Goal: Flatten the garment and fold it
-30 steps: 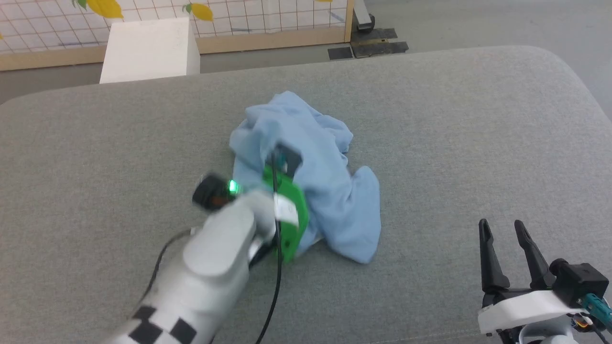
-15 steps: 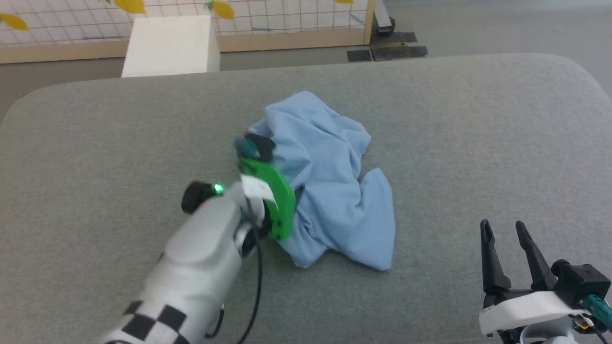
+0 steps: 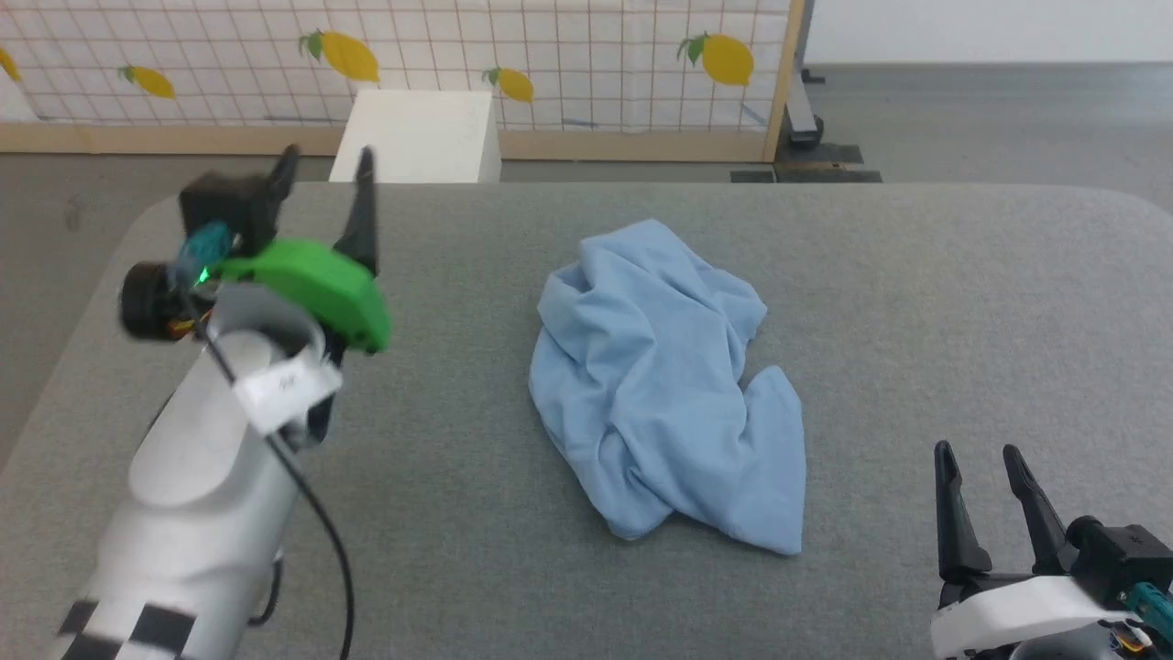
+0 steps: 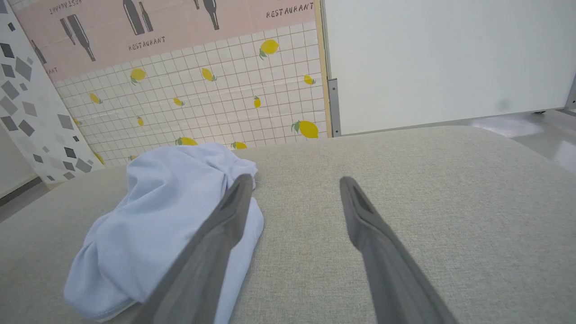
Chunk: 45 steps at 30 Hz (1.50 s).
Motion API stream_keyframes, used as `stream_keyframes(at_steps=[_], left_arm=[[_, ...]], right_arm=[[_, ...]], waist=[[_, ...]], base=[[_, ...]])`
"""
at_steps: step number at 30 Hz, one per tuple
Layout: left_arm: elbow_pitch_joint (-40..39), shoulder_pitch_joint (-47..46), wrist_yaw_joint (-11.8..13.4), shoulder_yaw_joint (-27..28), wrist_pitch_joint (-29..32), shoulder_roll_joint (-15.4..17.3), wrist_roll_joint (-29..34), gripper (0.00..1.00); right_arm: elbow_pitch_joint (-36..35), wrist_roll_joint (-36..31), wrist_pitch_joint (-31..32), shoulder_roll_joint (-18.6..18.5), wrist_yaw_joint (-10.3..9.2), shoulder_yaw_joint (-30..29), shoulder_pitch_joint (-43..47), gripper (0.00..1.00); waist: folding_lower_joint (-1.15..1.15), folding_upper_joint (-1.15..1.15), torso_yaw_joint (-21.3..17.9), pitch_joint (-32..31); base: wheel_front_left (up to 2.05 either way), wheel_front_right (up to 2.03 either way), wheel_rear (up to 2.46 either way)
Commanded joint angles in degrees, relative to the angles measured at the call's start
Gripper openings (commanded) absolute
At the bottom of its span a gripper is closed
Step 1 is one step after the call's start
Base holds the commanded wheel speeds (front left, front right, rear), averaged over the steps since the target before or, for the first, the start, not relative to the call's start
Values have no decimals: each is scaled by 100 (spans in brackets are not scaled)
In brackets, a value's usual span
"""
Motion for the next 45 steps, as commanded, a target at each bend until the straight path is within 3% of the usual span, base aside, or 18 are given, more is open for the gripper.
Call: stream_keyframes(at_steps=[1,6,11,23,45], left_arm=[[-126,310,156,14,-190,146,198,100],[-959,1297,556,216,-438,577,555,100],[-1661,2194,633,460,-455,724,566,100],[-2152,3517,370,745,-458,404,237,100],[-2298,4089,161,852,-459,58,338,100]], right_arm=[[-4,-53,-34,-1,-9,-11,80,100],[4,-116,-34,-1,-9,-60,174,100],[-3,-155,-34,-1,-9,-77,183,100],[-32,-175,-34,-1,-9,-105,84,100],[12,-147,-34,-1,-9,-138,111,100]], waist=[[0,0,169,-180],[0,0,291,-316],[0,0,318,-322],[0,0,205,-206],[0,0,192,-178]], base=[[0,0,0],[0,0,0],[0,0,0],[0,0,0],[0,0,0]])
